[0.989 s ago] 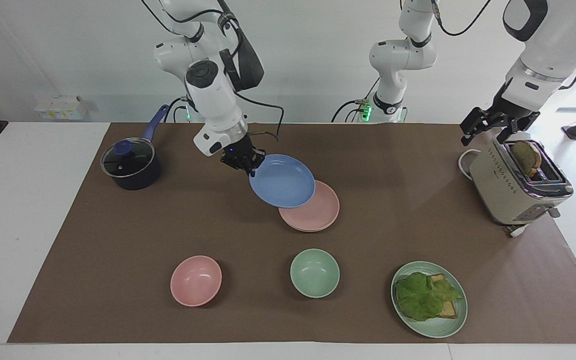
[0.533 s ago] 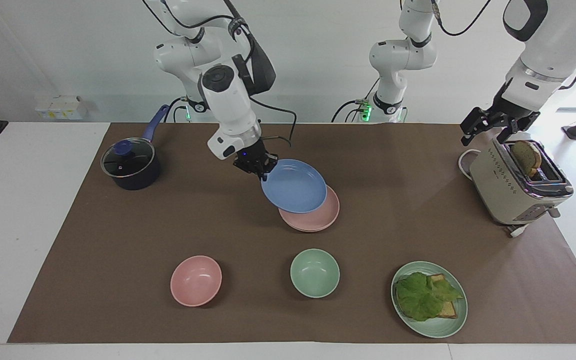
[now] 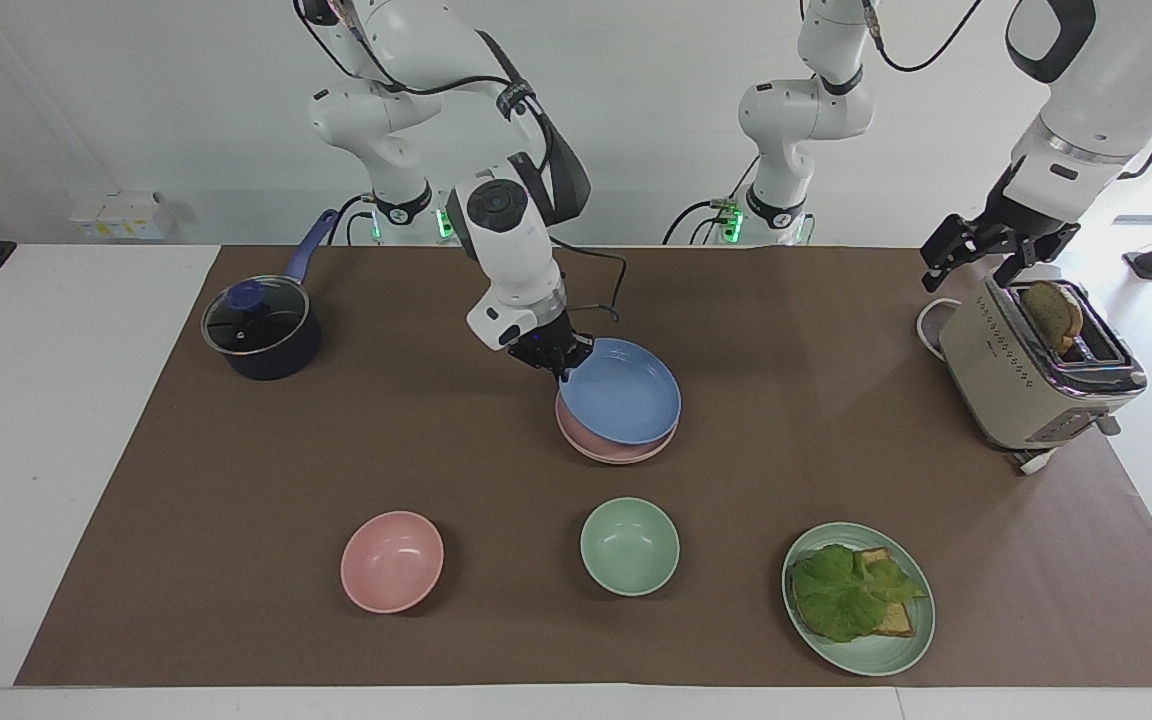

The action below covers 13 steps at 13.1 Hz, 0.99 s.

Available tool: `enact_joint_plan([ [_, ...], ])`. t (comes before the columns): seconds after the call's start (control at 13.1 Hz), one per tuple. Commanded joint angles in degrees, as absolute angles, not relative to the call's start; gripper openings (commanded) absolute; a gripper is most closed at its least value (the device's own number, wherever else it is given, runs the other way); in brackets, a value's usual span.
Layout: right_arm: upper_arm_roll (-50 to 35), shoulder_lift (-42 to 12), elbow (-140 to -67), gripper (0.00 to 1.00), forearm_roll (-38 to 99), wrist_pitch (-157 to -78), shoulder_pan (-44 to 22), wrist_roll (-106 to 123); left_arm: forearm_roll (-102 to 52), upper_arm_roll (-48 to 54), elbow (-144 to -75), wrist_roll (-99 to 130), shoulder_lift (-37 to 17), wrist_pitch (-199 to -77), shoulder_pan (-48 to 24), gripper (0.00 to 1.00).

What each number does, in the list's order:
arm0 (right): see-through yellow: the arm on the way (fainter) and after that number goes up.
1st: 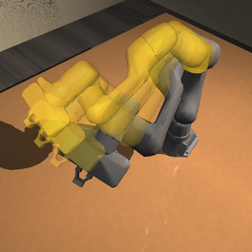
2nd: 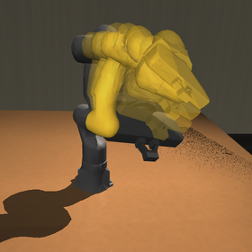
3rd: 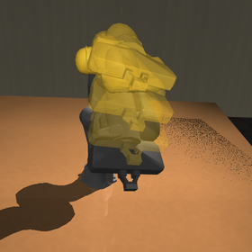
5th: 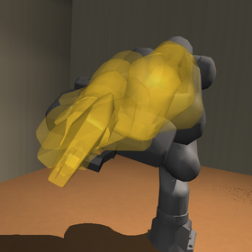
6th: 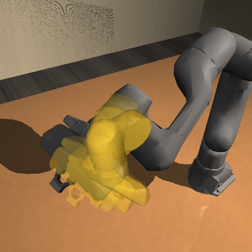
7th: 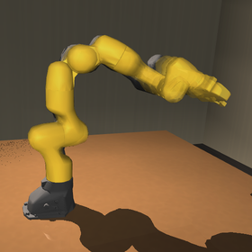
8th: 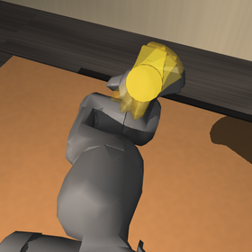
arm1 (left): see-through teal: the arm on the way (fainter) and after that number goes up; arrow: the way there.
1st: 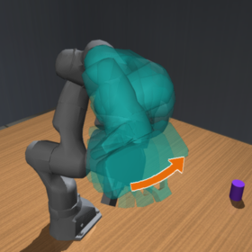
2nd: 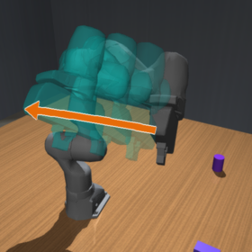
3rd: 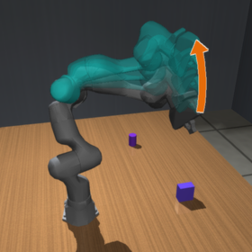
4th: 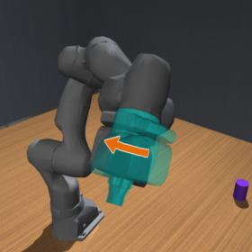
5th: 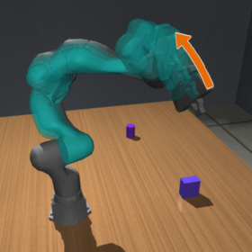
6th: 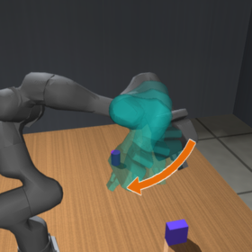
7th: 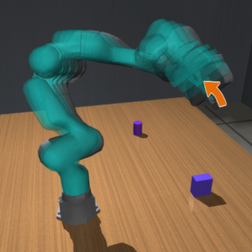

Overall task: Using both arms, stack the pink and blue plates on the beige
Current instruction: 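Carry the blue plate with the right gripper onto the pink plate, then open the right gripper to release the blue plate on the stack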

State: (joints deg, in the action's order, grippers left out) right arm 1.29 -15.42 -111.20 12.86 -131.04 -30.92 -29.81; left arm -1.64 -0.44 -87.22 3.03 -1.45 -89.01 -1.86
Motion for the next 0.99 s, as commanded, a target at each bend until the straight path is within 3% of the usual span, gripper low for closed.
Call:
enact_joint_plan([
  [0.0, 1.1, -15.8, -111.7, 0.04, 14.6, -132.1, -30.8, -29.0, -0.8, -0.2, -87.2, 2.6, -1.2, -88.2, -1.7, 1.0],
  [0.15, 1.1, -16.0, -111.4, 0.3, 14.6, -132.2, -30.6, -29.0, -0.8, -0.3, -87.2, 2.6, -1.2, -88.2, -1.7, 1.0],
  [0.23, 1.1, -16.3, -110.9, 0.48, 14.6, -132.3, -30.2, -28.9, -0.8, -0.3, -87.2, 2.7, -1.2, -88.2, -1.7, 1.0],
  [0.3, 1.1, -16.5, -110.6, 0.88, 14.6, -133.1, -30.1, -29.0, -0.8, -0.3, -87.2, 2.7, -1.2, -88.2, -1.7, 1.0],
  [0.38, 1.1, -16.5, -110.4, 1.0, 14.5, -134.2, -30.2, -28.8, -0.8, -0.3, -87.2, 2.6, -1.2, -88.2, -1.7, 1.0],
  [0.61, 1.3, -16.4, -108.4, 1.0, 12.8, -135.0, -30.1, -28.8, -0.8, -0.3, -87.2, 2.7, -1.2, -88.2, -1.7, 1.0],
  [0.91, 1.9, -12.1, -108.3, 1.0, 2.5, -131.2, -26.3, -28.7, -0.8, -0.3, -87.3, 2.6, -1.2, -88.2, -1.7, 1.0],
])
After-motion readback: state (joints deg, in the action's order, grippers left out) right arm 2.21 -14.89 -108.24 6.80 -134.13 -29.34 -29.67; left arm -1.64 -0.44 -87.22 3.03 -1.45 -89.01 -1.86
